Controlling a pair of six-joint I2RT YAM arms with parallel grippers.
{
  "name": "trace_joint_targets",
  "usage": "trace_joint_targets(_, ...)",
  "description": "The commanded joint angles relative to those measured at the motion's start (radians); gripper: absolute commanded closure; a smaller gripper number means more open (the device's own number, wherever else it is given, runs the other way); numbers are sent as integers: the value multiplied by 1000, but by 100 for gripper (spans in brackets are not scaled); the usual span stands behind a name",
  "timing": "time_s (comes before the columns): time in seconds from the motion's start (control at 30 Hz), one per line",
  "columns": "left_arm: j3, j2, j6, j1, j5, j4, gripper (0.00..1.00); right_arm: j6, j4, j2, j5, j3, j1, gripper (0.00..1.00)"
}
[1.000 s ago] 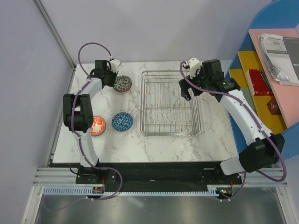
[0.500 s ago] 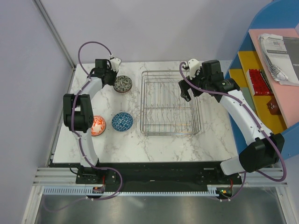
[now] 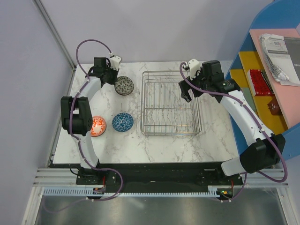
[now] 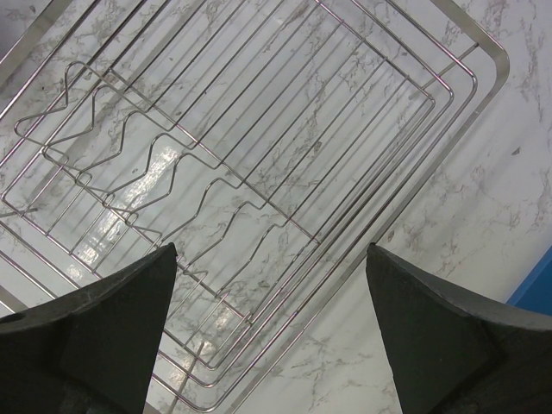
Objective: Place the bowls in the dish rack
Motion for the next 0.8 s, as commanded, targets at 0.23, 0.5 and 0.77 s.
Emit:
trace_joint_targets(0.23, 40, -10, -6, -7, 10, -17, 98, 11, 11, -34, -9, 0, 8, 2)
trace_joint_targets(0.5, 40, -5, 5, -7, -13, -8, 95, 9, 14, -26, -9, 0, 8, 2)
trace_joint_targets(0.77, 41, -2, 5, -7, -10, -6, 70, 9, 12, -23, -9, 1, 10, 2)
